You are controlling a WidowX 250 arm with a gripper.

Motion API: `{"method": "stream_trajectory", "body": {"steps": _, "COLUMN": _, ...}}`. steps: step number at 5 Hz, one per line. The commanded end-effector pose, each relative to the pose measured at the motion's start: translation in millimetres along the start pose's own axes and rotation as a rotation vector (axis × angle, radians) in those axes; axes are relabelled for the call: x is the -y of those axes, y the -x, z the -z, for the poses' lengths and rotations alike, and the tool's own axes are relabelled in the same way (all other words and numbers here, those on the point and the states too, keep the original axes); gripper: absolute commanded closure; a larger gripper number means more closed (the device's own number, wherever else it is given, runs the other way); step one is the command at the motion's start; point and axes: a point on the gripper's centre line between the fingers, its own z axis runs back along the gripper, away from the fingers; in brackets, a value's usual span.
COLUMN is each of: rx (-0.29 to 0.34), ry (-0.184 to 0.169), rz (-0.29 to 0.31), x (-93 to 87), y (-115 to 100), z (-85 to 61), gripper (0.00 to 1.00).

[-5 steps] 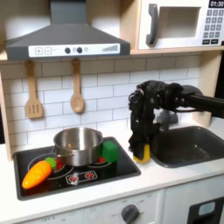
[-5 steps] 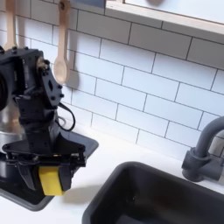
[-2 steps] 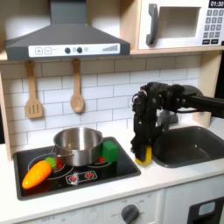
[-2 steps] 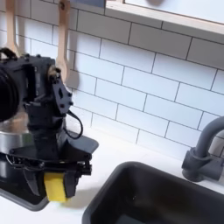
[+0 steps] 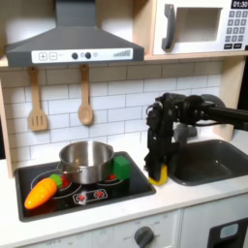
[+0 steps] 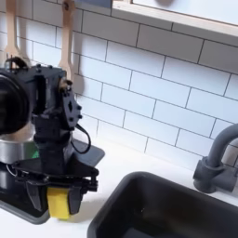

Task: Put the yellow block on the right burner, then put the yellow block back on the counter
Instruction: 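Put the yellow block back on the counter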

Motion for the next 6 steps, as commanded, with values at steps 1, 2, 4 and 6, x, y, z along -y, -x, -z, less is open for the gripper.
{"method": "stream_trajectory", "body": {"steps": 1, "rx": 0.001, "ry": -0.005, "rz": -0.002, "x": -1.8, "y": -0.7, "z": 1.0, "gripper": 1.00}}
{"method": "stream_trajectory", "body": {"steps": 2, "rx": -0.001, "ry": -0.004, "rz": -0.004, "x": -1.7, "y": -0.2, "z": 2.0, "gripper": 1.00}}
{"method": "stream_trajectory", "body": {"steps": 4, "rx": -0.008, "ry": -0.010, "rz": -0.001, "x": -1.6, "y": 0.3, "z": 6.7, "gripper": 1.00}}
{"method": "stream_trajectory", "body": {"steps": 6, "rx": 0.001, "ry": 0.000, "rz": 0.001, "x": 1.0, "y": 0.8, "z": 5.6, "gripper": 1.00}}
